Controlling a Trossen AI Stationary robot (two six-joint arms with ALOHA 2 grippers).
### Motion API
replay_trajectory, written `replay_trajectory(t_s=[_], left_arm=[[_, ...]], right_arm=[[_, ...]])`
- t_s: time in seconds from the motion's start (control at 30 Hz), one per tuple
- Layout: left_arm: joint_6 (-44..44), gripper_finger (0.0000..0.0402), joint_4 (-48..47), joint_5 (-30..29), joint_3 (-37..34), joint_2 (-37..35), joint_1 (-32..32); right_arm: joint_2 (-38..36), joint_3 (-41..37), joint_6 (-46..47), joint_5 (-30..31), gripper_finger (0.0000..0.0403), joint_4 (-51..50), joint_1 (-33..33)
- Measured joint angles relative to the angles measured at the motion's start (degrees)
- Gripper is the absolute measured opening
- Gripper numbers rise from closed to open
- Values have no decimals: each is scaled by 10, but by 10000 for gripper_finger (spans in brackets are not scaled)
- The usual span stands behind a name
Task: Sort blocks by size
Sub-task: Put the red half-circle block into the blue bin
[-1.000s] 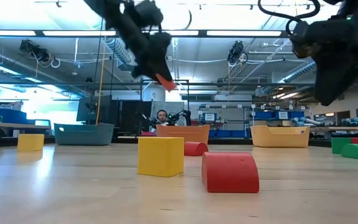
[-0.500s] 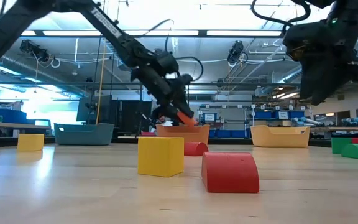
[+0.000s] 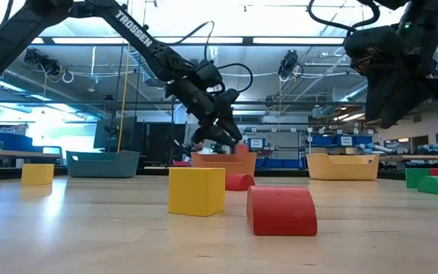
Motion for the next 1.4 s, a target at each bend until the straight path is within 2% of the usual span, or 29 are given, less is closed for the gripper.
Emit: replay_trajectory(t_s=[0.1, 0.23, 0.4, 0.63, 0.73, 0.87, 1.13, 1.23, 1.4], left_arm=[[2, 178, -22, -10, 0, -8, -1], [-2, 173, -53, -77, 0, -37, -4], [-4, 165, -89, -169, 0, -99, -18], [-3, 162, -159, -185, 0, -199, -49], [-15, 162, -206, -251, -4, -238, -75], [-70, 162, -225, -346, -45, -297, -126], [-231, 162, -223, -430, -180, -402, -253], [-308, 161, -225, -479, -211, -424, -322], [-418, 149, -243, -564, -215, -416, -445]], right_arm=[[0, 0, 0, 0, 185, 0, 0], [0, 0, 0, 1, 185, 0, 0], [0, 0, -3, 2, 185, 1, 0], [0, 0, -34, 2, 185, 4, 1], [0, 0, -44, 2, 185, 5, 2], [0, 0, -60, 0, 185, 13, 4], [0, 0, -84, 0, 185, 17, 27], [0, 0, -94, -1, 185, 19, 36], [0, 0, -114, -1, 185, 25, 45]])
